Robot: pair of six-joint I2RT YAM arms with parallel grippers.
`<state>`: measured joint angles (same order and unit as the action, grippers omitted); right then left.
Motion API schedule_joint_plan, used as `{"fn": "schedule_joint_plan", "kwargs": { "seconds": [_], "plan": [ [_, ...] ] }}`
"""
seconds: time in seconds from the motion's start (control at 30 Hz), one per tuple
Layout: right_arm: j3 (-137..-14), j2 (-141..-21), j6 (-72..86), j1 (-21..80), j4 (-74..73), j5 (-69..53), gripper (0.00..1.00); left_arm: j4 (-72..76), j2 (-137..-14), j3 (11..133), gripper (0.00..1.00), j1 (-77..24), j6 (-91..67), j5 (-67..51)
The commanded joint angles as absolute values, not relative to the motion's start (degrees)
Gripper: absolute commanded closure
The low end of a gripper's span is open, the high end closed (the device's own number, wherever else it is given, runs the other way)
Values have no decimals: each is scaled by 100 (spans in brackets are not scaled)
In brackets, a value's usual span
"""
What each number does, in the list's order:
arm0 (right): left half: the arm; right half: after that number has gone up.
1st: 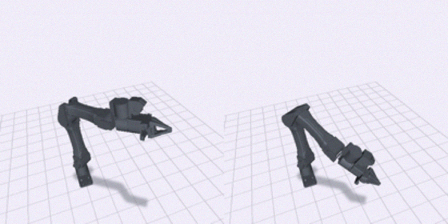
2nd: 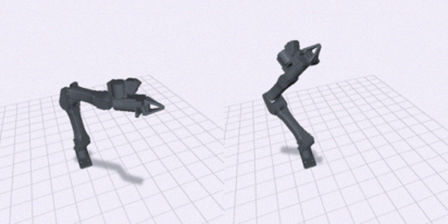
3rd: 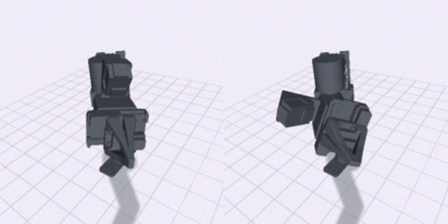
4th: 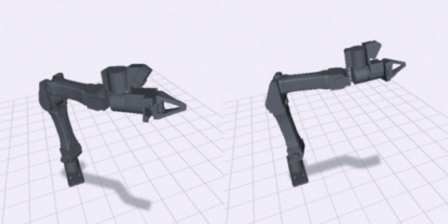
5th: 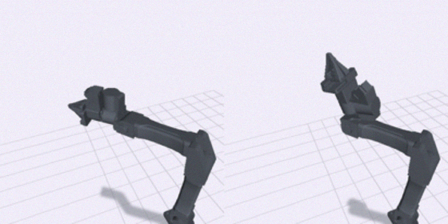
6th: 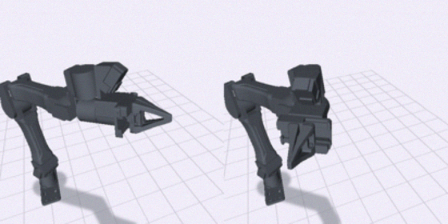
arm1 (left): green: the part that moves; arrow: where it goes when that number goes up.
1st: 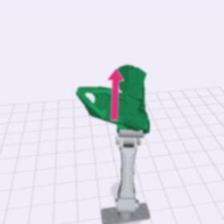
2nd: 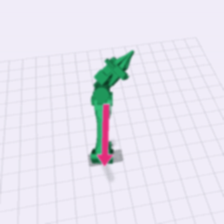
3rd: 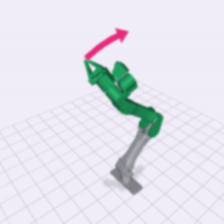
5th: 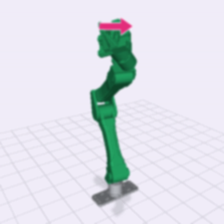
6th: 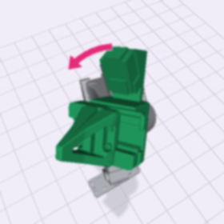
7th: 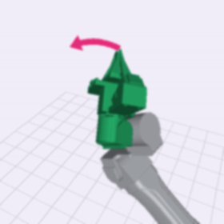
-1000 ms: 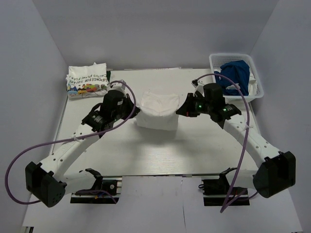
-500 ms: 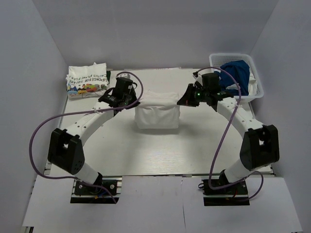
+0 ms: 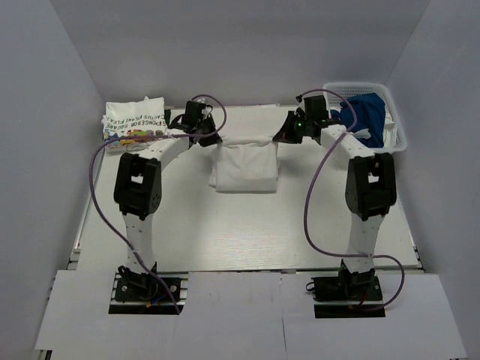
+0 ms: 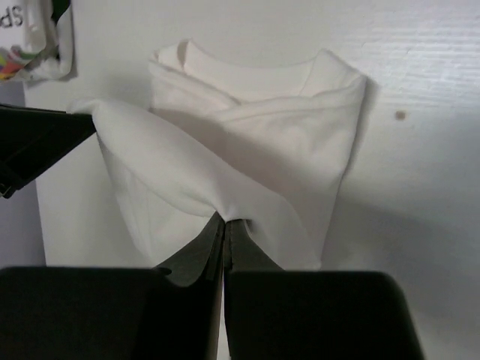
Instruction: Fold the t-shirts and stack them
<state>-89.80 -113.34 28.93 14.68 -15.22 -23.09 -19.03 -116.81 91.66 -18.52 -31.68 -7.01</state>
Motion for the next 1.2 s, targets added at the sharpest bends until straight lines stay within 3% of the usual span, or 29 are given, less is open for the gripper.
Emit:
{"fn": "schedule_joint_plan", "kwargs": {
  "seconds": [0.0,0.03,0.07,0.1,0.13,0.17,0.2,0.23,0.53,0.8,1.03,1.17],
  "plan": [
    [-9814,-11969,2891,1398,-1485,-1697,100,-1688,-12267,9938,89,-1635,-2953,-1265],
    [-9948,-12267,2892,1363,-1433,-1522,72,-1783,-12452,10384,65,-1635,-2884,-1361],
    [-10306,-12583,2839,1354,-1328,-1494,22,-1845,-12628,10606,55,-1583,-2883,-1449],
    [-10866,-12960,2752,1336,-1388,-1703,10,-1846,-12891,10922,44,-1582,-2805,-1502],
    [-11194,-13112,2603,1353,-1493,-1775,10,-1907,-12954,11020,33,-1582,-2804,-1503],
    [-11737,-13409,2541,1345,-1833,-1845,10,-1907,-12955,11074,10,-1582,-2804,-1564],
    [-12055,-13534,2410,1371,-2098,-2011,10,-1907,-12955,11074,0,-1582,-2804,-1564],
    [-12085,-13518,2365,1388,-2188,-2021,10,-1907,-12877,10979,0,-1582,-2752,-1634],
    [-8783,-11234,2110,1494,-1319,-1547,10,-1494,-11629,8879,0,-1582,-2689,-1767],
    [-7788,-10775,2101,1775,-1266,-1484,10,-984,-11320,7840,0,-1714,-2883,-1873],
    [-7682,-10960,2276,1846,-1134,-1591,10,-924,-11786,7726,23,-1714,-2830,-2082],
    [-7594,-11013,2382,1855,-1028,-1635,10,-870,-12084,7726,41,-1933,-2602,-2409]
  ]
}}
